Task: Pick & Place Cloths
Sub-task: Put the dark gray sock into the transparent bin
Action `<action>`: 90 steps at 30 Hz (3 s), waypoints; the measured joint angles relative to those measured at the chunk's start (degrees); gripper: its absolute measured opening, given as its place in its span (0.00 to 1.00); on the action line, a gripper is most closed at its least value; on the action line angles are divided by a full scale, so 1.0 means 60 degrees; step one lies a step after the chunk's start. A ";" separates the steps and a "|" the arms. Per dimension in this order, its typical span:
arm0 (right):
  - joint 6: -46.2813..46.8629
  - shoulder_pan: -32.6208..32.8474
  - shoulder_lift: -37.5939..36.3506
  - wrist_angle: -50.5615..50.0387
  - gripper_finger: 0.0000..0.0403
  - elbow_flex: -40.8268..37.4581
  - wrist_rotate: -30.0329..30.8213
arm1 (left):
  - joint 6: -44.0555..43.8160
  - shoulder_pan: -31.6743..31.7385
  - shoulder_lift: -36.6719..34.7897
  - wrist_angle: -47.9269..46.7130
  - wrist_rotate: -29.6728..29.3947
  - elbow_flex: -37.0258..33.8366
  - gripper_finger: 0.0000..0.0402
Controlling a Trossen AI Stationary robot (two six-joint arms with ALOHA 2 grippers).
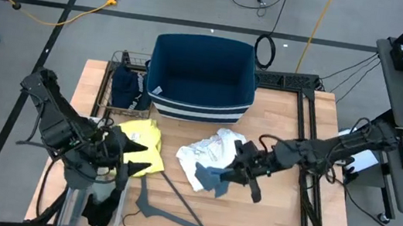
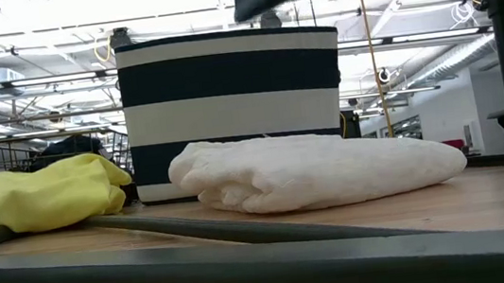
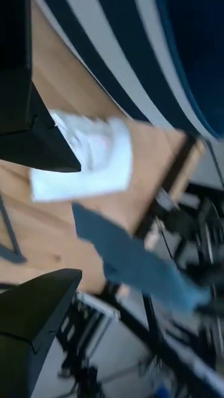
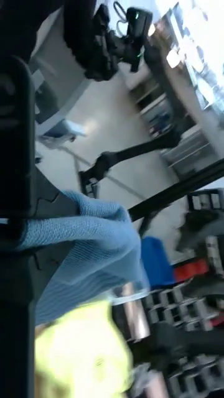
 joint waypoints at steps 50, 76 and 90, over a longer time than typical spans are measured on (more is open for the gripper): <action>-0.0809 -0.1180 0.2756 0.2879 0.09 0.1066 -0.3279 | 0.4325 0.3355 0.2947 0.6980 0.7043 0.0007 0.02; -0.1524 -0.1169 0.2752 -0.0745 0.23 0.1066 -0.6188 | -0.1884 0.1920 0.0462 0.2854 0.7317 0.0004 0.00; -0.2628 -0.1527 0.2752 -0.0785 0.00 0.1066 -0.6143 | -0.6206 0.0018 0.0336 0.0801 0.7578 0.0004 0.00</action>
